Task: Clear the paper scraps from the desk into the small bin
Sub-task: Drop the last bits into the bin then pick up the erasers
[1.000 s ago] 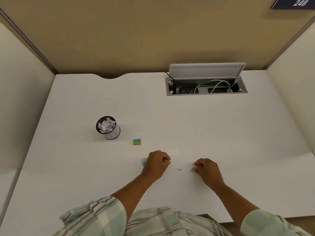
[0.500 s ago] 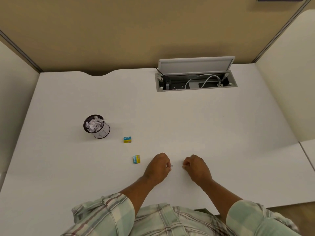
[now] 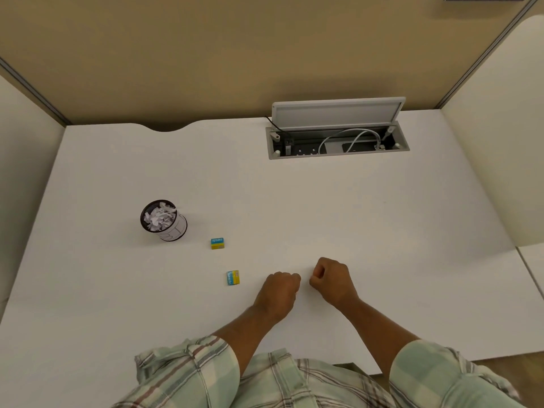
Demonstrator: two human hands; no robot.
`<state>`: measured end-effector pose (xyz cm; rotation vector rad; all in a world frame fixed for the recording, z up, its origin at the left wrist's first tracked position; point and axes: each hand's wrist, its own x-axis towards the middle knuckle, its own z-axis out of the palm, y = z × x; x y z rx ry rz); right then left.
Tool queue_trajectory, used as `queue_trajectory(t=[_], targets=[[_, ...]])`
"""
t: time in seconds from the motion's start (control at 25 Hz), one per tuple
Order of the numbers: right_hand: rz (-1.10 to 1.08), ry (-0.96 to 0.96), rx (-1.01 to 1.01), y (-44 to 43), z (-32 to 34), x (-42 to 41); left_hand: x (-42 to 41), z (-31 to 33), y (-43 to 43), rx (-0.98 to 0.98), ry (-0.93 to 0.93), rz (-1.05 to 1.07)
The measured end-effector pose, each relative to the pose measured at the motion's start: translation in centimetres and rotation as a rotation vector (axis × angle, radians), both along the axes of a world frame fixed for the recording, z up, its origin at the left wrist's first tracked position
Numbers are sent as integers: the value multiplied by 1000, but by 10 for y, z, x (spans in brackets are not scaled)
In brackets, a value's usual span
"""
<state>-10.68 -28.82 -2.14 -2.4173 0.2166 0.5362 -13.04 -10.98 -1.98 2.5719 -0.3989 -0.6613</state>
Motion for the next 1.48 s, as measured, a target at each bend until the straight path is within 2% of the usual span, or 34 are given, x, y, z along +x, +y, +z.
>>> queue_trajectory(t=[0.2,0.44,0.64,0.76,0.96,1.12,1.2,1.36,1.48], targets=[[5,-61,74,33,8,33,0,1,24,-164,6,301],[16,-22,33,60,2,64,9,3,88,-163,-20,650],[88,-9,-49,67,-1,70,8,-1,125,-161,39,741],[224,-18,-171,68,-2,73,10,0,132,-224,35,813],[467,-81,-337,68,-7,70,6,2,139,-208,33,942],[500,-63,-407,75,-7,72,0,8,149,-203,-20,998],[460,-51,-358,87,-2,73,-1,14,157,-222,-68,1042],[244,-83,47,137,23,80,4,31,174,-321,-179,1122],[271,-156,210,193,52,95,18,50,196,-402,-295,1186]])
